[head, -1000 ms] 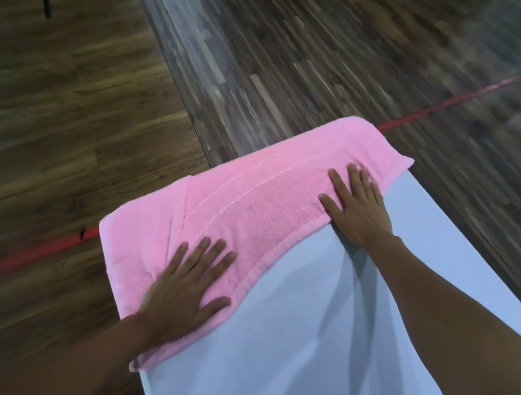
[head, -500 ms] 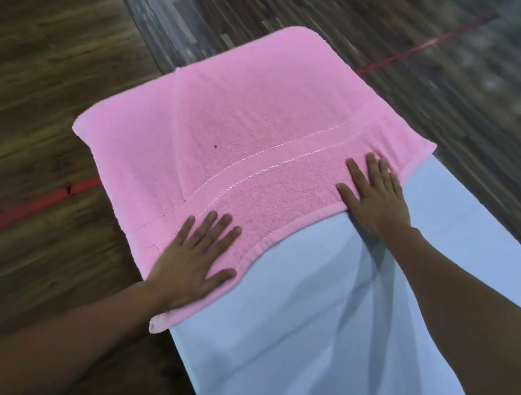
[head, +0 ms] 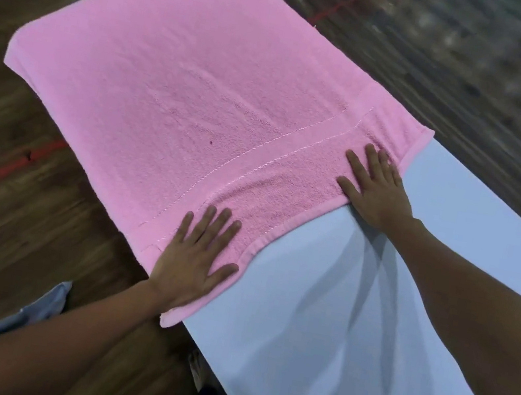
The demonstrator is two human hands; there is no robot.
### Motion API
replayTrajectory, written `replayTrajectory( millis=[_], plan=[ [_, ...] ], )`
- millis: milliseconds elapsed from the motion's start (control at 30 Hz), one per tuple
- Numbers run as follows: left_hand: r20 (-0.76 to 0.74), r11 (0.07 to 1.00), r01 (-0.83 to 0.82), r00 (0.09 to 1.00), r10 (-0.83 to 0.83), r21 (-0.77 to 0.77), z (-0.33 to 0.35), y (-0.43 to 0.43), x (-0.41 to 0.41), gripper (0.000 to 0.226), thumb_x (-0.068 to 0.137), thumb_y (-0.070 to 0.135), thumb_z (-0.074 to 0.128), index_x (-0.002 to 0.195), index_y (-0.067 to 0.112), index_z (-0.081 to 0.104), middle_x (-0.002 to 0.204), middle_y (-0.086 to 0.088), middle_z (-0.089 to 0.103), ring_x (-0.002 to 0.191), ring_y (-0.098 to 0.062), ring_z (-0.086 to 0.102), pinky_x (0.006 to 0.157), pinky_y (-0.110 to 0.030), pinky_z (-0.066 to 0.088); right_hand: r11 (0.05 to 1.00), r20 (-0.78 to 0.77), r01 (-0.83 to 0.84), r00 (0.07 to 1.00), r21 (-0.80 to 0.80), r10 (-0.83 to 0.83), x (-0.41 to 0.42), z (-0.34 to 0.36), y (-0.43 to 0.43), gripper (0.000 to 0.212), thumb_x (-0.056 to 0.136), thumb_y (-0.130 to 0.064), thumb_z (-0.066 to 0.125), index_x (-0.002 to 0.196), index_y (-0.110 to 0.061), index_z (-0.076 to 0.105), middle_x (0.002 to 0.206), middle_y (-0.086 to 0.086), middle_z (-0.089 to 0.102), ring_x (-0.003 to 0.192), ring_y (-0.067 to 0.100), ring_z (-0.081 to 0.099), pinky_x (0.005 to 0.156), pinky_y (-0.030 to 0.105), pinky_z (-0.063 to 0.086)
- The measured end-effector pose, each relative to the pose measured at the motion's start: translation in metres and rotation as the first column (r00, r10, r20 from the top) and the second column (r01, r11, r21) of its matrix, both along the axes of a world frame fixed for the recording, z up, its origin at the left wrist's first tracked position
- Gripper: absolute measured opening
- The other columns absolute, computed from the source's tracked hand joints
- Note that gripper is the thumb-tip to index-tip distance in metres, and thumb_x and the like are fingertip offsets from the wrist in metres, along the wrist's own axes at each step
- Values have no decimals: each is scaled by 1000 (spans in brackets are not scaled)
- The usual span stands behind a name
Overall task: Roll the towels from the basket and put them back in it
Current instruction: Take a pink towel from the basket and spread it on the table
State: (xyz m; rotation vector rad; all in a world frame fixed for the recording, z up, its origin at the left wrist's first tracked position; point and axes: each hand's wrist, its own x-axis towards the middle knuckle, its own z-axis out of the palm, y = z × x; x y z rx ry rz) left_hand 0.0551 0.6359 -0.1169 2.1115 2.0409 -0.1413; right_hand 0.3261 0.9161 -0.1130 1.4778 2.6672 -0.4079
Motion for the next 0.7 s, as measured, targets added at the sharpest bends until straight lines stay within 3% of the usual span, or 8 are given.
replayTrajectory(
  millis=[400, 700],
  plan=[
    [17, 999, -46, 999, 47, -20, 3, -86, 221, 73, 98, 64, 19, 156, 24, 2, 164, 0, -7, 150, -24, -7, 119, -55, 7, 1000, -23, -2, 1000, 5, 2, 190, 1, -83, 65, 96, -66, 19, 154, -41, 2, 163, 1, -9, 150, 20, -10, 121, 39, -3],
    [19, 999, -15, 1000, 16, -43, 4, -131, 314, 75, 96, 63, 20, 156, 20, 5, 164, -4, -5, 150, -26, -5, 118, -58, 9, 999, 25, 30, 999, -39, -30, 289, 7, -138, 64, 97, -66, 18, 153, -42, 0, 163, 0, -12, 149, 20, -14, 120, 37, -8]
  ],
)
